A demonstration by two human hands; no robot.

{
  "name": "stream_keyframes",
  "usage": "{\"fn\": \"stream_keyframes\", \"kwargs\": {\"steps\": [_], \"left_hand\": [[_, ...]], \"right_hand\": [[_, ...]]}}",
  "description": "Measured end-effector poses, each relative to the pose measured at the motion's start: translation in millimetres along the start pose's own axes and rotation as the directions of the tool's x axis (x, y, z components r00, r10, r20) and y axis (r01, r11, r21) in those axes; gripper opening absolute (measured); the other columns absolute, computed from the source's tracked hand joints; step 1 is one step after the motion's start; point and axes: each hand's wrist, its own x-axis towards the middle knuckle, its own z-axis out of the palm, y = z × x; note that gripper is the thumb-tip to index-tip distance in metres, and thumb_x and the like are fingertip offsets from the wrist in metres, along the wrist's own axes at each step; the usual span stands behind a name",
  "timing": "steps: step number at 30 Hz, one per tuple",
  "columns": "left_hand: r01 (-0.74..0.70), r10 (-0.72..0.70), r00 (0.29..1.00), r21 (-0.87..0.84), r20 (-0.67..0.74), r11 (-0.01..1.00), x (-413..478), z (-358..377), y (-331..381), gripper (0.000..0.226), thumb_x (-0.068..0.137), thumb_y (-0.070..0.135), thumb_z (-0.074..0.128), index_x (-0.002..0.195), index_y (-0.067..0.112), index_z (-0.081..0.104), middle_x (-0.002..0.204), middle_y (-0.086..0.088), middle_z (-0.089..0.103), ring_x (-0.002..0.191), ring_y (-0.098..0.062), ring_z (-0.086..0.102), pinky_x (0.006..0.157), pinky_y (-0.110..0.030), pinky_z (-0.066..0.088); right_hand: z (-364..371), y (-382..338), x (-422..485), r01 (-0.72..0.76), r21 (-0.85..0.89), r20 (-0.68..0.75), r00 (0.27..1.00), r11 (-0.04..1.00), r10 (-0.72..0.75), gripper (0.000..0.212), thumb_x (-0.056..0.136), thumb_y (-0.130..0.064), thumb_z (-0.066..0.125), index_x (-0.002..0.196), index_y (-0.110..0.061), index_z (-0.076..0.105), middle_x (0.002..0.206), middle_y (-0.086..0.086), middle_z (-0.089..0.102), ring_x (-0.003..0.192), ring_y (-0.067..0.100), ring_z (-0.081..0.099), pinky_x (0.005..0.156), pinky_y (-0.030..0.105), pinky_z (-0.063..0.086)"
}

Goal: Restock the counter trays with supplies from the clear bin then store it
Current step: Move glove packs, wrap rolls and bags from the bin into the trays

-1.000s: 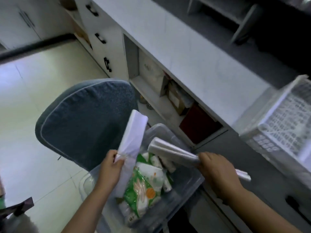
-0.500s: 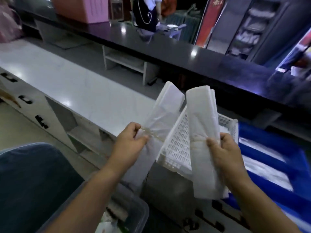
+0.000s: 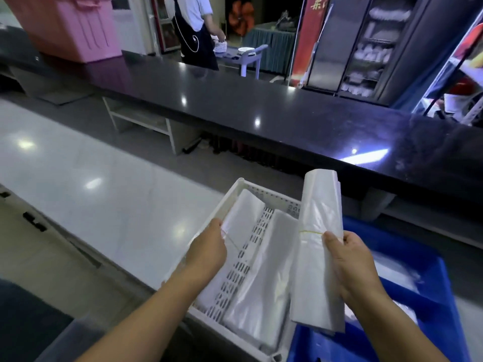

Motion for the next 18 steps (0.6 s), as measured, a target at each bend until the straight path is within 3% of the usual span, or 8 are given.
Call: {"fn": "stream_keyframes", "kwargs": {"steps": [2,4,6,8,13,15,17,18], "left_hand": [[-0.024,0.034,0.997,0.126,-0.075,0.992,-7,6,1,0.037,0.088,0.004,0.036,0.122,0.017,0.042,0.113,-0.009,0.056,0.097,-0.029,0.057,0.078,-0.038,0.049],[-0.139,0.181,0.976,0.288,-0.124,0.948,-6,15,1,0.053,0.085,-0.001,0.044,0.135,0.015,0.034,0.133,-0.009,0.045,0.118,-0.027,0.047,0.092,-0.034,0.044],[-0.253,0.273,0.962,0.338,-0.011,0.907,-2,22,-2,0.064,0.087,0.007,0.052,0.145,0.017,0.025,0.155,-0.007,0.022,0.142,-0.027,0.021,0.114,-0.036,0.022],[-0.295,0.244,0.953,0.361,0.18,0.885,1,27,-7,0.065,0.093,0.02,0.049,0.148,0.022,0.015,0.159,-0.001,0.003,0.146,-0.021,0.0,0.117,-0.035,0.003],[-0.316,0.142,0.916,0.457,0.375,0.831,3,22,-19,0.064,0.096,0.021,0.042,0.149,0.021,0.007,0.159,-0.003,-0.003,0.146,-0.021,-0.004,0.117,-0.034,-0.003],[-0.312,0.183,0.914,0.338,0.363,0.888,4,14,-14,0.052,0.097,0.023,0.04,0.146,0.017,0.023,0.158,-0.004,0.015,0.145,-0.017,0.004,0.117,-0.032,0.005],[-0.138,0.155,0.955,-0.086,0.254,0.987,0,2,6,0.035,0.097,0.026,0.041,0.129,0.016,0.052,0.14,-0.001,0.049,0.138,-0.009,0.028,0.109,-0.026,0.025],[-0.015,0.111,0.962,-0.361,0.248,0.932,-3,-5,18,0.032,0.095,0.029,0.045,0.12,0.016,0.061,0.128,0.001,0.061,0.129,-0.009,0.044,0.103,-0.025,0.035]], "right_hand": [[0,0,11,-0.006,-0.009,0.044,0.999,1.0,0.007,0.019,0.093,-0.029,0.052,0.104,-0.014,0.052,0.093,0.007,0.062,0.079,0.024,0.06,0.058,0.032,0.044],[5,0,19,-0.02,-0.006,0.083,0.996,1.0,0.02,0.019,0.093,-0.028,0.051,0.104,-0.013,0.051,0.093,0.008,0.061,0.079,0.024,0.06,0.058,0.032,0.044],[11,-1,23,-0.029,-0.01,0.119,0.992,1.0,0.03,0.019,0.094,-0.028,0.051,0.105,-0.013,0.051,0.092,0.007,0.061,0.077,0.023,0.059,0.056,0.032,0.043],[18,-2,26,-0.034,-0.016,0.145,0.989,0.999,0.036,0.02,0.094,-0.028,0.051,0.106,-0.013,0.052,0.092,0.007,0.062,0.078,0.022,0.06,0.056,0.031,0.042],[35,0,25,-0.07,0.029,0.158,0.985,0.997,0.065,0.017,0.094,-0.026,0.05,0.106,-0.014,0.051,0.097,0.009,0.064,0.082,0.024,0.062,0.059,0.032,0.046],[43,2,21,-0.084,0.069,0.142,0.987,0.994,0.074,0.014,0.094,-0.025,0.05,0.105,-0.015,0.051,0.098,0.01,0.065,0.083,0.024,0.063,0.064,0.034,0.049],[54,3,13,-0.088,0.123,0.14,0.988,0.989,0.071,0.012,0.095,-0.024,0.05,0.104,-0.017,0.052,0.1,0.011,0.066,0.086,0.026,0.065,0.075,0.04,0.054],[61,2,9,-0.088,0.142,0.146,0.987,0.986,0.068,0.011,0.095,-0.024,0.05,0.104,-0.018,0.052,0.101,0.011,0.066,0.089,0.027,0.066,0.081,0.044,0.055]]}}
